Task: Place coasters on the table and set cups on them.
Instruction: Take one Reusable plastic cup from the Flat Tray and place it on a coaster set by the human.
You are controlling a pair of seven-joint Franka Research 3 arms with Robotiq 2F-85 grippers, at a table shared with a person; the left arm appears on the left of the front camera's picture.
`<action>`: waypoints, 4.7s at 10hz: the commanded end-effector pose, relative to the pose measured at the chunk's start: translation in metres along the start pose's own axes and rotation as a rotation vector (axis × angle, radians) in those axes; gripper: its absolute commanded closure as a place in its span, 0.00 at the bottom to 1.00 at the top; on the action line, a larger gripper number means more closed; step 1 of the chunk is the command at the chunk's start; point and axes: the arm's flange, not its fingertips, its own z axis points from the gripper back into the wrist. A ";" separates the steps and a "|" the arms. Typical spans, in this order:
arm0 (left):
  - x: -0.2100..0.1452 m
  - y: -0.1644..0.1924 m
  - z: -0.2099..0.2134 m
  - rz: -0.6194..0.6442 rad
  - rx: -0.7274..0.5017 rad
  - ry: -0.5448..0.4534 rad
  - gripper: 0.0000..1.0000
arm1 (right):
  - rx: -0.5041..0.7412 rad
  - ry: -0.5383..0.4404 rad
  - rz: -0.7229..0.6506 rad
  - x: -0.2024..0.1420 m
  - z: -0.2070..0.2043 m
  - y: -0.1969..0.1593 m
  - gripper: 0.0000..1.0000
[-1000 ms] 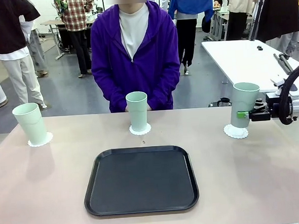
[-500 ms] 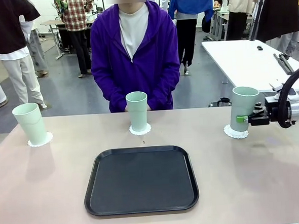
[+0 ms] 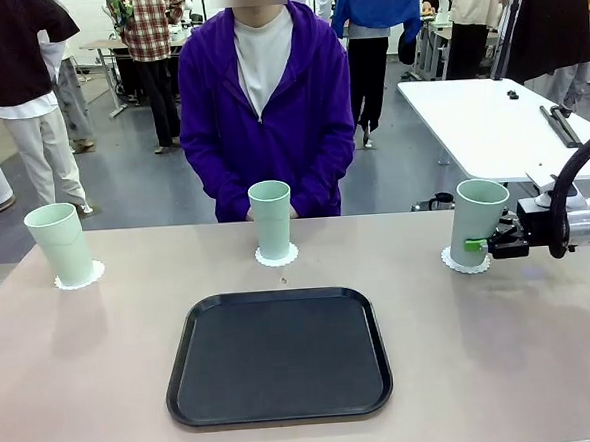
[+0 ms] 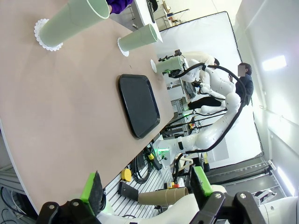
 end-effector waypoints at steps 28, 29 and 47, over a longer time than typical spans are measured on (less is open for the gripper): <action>-0.001 -0.002 0.002 -0.003 -0.003 -0.004 0.00 | -0.018 0.177 -0.150 -0.028 0.023 -0.022 0.00; -0.001 -0.002 0.002 -0.003 -0.003 -0.004 0.00 | -0.037 0.221 -0.153 -0.028 0.027 -0.021 0.00; -0.001 -0.002 0.002 -0.003 -0.003 -0.004 0.00 | -0.617 1.037 -0.433 0.262 -0.007 0.217 0.00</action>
